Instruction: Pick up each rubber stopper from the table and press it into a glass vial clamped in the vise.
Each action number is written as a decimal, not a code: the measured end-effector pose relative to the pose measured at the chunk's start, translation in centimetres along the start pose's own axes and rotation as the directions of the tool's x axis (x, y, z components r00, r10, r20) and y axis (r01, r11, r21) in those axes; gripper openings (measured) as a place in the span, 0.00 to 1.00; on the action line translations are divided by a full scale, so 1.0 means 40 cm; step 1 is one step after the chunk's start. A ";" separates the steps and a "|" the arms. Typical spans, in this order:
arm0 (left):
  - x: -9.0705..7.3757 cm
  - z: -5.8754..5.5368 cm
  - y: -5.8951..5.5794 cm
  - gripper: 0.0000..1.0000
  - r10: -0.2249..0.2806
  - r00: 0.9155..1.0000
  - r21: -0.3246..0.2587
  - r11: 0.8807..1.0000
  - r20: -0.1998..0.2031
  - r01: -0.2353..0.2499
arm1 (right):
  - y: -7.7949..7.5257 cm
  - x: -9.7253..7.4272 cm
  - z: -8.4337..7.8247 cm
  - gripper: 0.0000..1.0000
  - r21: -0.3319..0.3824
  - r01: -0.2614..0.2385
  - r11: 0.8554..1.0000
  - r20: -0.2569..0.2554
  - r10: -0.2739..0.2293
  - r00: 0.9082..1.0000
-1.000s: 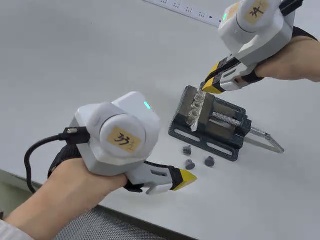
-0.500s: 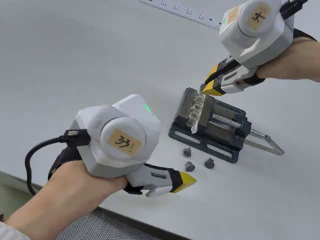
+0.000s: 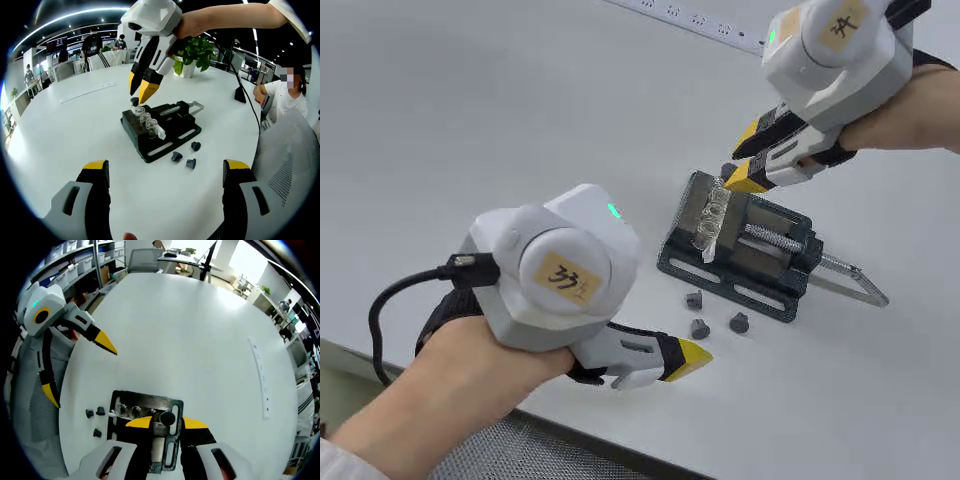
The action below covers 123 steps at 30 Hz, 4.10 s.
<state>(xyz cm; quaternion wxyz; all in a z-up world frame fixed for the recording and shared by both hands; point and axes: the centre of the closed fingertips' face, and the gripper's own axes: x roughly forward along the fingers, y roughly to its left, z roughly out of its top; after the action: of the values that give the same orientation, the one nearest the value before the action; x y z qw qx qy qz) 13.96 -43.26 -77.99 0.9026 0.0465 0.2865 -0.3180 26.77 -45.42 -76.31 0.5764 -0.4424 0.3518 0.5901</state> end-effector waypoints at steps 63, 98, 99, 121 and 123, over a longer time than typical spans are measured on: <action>0.009 -0.011 0.016 0.93 -0.005 1.000 -0.013 1.000 -0.011 0.005 | 0.026 -0.003 -0.008 0.00 -0.087 -0.184 0.979 -0.148 0.170 0.974; 0.015 -0.018 0.024 0.93 -0.005 1.000 -0.012 1.000 -0.023 0.005 | 0.015 0.012 -0.017 0.00 -0.070 -0.181 0.981 -0.218 0.162 0.962; 0.015 -0.018 0.024 0.93 -0.005 1.000 -0.014 1.000 -0.022 0.005 | 0.016 0.011 -0.018 0.00 -0.069 -0.183 0.981 -0.220 0.164 0.962; 0.021 -0.019 0.023 0.93 -0.008 1.000 -0.027 1.000 -0.025 0.008 | 0.016 0.014 -0.012 0.00 -0.056 -0.204 0.977 -0.282 0.180 0.942; 0.022 -0.018 0.026 0.93 -0.004 1.000 -0.030 1.000 -0.024 0.004 | 0.020 0.012 -0.012 0.00 -0.055 -0.204 0.977 -0.284 0.181 0.942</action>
<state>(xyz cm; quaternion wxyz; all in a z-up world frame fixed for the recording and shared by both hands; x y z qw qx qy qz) 14.77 -42.73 -79.16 0.8991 0.0360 0.3020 -0.3150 26.06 -45.76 -77.00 0.4421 -0.5077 0.4456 0.5901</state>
